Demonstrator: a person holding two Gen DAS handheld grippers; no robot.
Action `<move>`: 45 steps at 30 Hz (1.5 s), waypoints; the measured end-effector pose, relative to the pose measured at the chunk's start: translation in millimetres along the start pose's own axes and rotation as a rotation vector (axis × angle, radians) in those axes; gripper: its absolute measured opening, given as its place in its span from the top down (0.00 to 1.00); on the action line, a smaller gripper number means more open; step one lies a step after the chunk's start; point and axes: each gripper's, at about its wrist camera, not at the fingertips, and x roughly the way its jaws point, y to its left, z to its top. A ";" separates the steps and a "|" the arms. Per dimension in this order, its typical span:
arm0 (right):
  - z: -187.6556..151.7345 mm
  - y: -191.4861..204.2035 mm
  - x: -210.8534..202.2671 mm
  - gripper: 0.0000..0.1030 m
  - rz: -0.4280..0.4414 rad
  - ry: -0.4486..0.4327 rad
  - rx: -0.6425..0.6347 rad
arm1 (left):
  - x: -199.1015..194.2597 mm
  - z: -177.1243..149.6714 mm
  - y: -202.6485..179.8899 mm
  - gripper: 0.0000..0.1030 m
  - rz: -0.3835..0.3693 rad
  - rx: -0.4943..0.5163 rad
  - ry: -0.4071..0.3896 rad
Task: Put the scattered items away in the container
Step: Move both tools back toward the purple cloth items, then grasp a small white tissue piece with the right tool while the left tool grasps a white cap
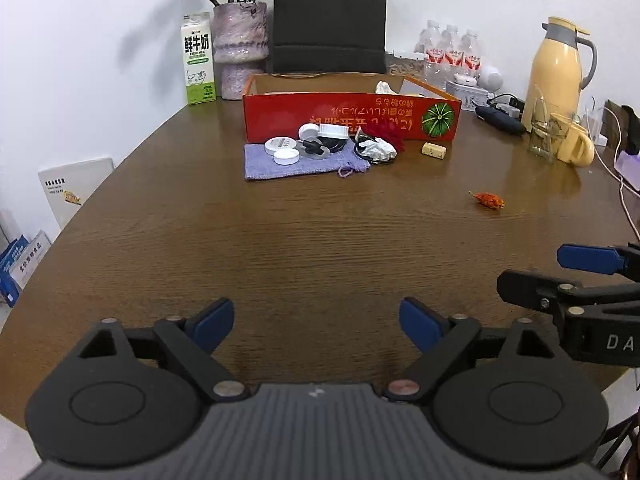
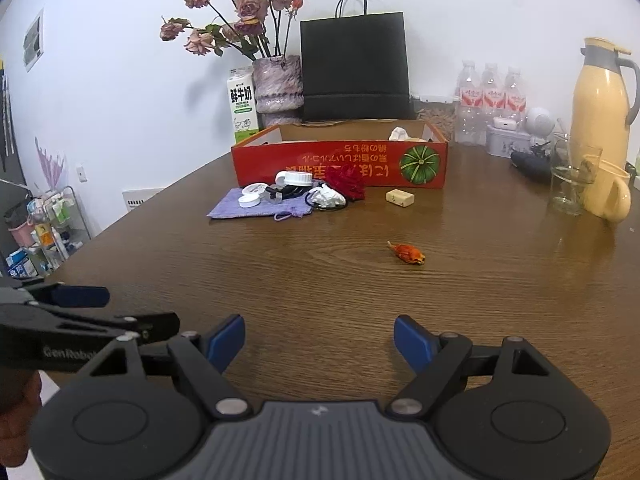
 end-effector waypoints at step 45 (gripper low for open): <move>131.7 -11.3 187.7 0.95 0.042 0.008 -0.097 | 134.1 127.2 50.6 0.71 -0.094 -0.026 -0.040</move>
